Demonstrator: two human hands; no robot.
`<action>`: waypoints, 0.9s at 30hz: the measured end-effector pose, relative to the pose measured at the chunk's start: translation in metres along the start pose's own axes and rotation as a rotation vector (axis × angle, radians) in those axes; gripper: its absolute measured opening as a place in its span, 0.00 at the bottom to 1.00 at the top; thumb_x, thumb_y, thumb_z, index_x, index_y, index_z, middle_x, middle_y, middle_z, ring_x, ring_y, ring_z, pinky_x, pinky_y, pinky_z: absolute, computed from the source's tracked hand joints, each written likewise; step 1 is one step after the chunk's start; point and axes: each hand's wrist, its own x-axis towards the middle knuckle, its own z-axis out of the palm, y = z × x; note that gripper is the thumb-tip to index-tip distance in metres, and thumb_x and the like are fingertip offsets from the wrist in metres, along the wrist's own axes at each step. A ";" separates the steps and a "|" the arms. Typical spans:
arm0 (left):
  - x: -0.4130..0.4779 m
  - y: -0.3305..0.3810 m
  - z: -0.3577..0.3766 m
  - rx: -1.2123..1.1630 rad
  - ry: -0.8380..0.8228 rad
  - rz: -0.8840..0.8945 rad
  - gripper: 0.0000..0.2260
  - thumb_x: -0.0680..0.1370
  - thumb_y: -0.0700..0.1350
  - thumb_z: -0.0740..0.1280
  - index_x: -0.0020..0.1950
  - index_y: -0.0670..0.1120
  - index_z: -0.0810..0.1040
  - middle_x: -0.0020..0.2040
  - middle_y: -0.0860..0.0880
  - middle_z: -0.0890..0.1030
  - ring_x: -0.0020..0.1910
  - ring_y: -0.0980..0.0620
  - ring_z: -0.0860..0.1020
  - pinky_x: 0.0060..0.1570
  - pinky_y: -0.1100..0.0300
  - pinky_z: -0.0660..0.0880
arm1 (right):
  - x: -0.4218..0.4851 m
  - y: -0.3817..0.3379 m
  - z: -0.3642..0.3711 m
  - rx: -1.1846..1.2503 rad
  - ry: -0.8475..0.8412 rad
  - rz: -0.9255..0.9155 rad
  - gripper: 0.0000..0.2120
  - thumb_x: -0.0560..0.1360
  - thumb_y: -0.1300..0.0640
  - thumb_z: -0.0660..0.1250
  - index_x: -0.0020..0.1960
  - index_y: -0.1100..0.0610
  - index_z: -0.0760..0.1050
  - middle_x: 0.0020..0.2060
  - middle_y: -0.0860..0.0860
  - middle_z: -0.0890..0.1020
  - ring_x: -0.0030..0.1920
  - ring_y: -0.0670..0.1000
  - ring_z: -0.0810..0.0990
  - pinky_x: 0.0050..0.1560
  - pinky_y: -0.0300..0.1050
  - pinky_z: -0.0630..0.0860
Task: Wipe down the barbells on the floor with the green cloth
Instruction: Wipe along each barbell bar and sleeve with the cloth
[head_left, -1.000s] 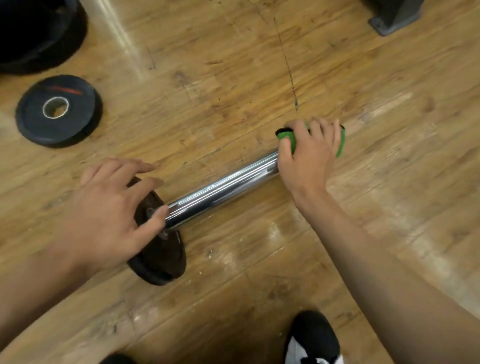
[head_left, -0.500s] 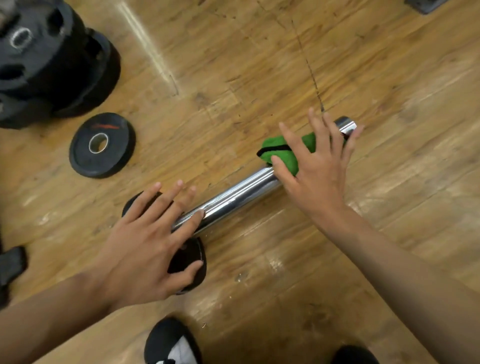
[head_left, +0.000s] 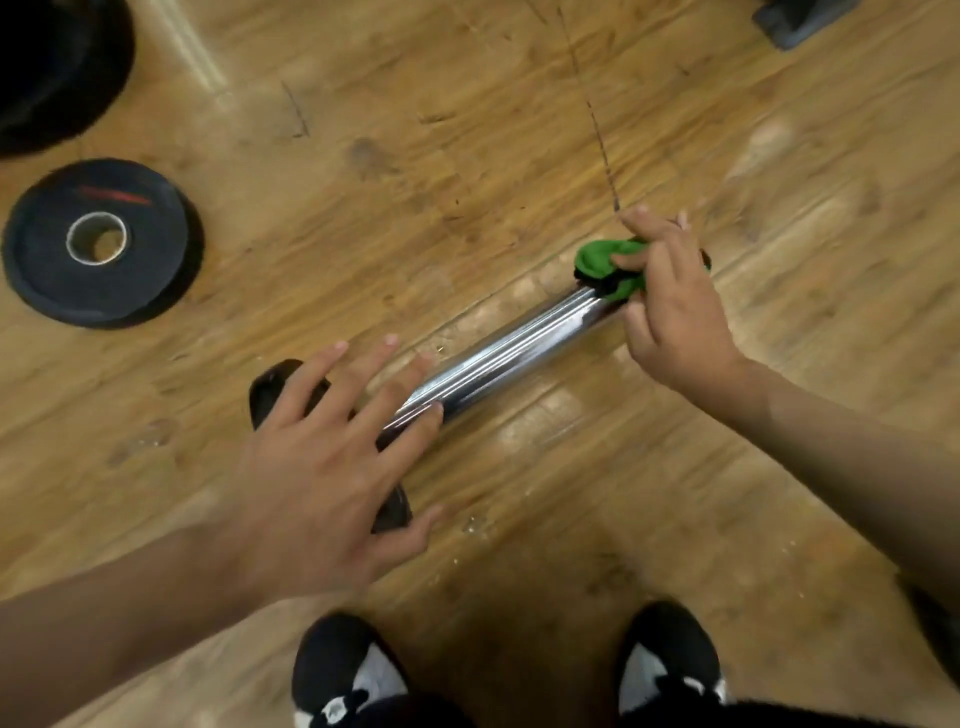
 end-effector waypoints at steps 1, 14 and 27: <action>-0.001 -0.002 0.000 -0.011 -0.015 0.011 0.34 0.76 0.68 0.62 0.70 0.43 0.80 0.78 0.37 0.70 0.80 0.34 0.62 0.78 0.34 0.55 | 0.003 -0.006 -0.003 0.009 -0.015 0.034 0.15 0.75 0.61 0.57 0.57 0.67 0.72 0.69 0.66 0.73 0.74 0.68 0.69 0.82 0.61 0.47; 0.006 -0.012 0.006 -0.065 0.048 -0.066 0.32 0.74 0.67 0.64 0.67 0.45 0.83 0.74 0.42 0.76 0.78 0.37 0.68 0.77 0.35 0.60 | 0.006 -0.033 0.040 -0.121 0.166 -0.248 0.16 0.85 0.50 0.63 0.64 0.58 0.82 0.62 0.60 0.81 0.63 0.60 0.79 0.75 0.61 0.65; 0.006 -0.033 -0.002 -0.034 -0.059 -0.097 0.29 0.75 0.66 0.63 0.66 0.47 0.82 0.76 0.43 0.73 0.80 0.38 0.65 0.78 0.37 0.59 | 0.004 -0.102 0.074 0.095 0.330 -0.163 0.14 0.84 0.50 0.62 0.57 0.55 0.83 0.55 0.56 0.83 0.56 0.57 0.81 0.74 0.56 0.66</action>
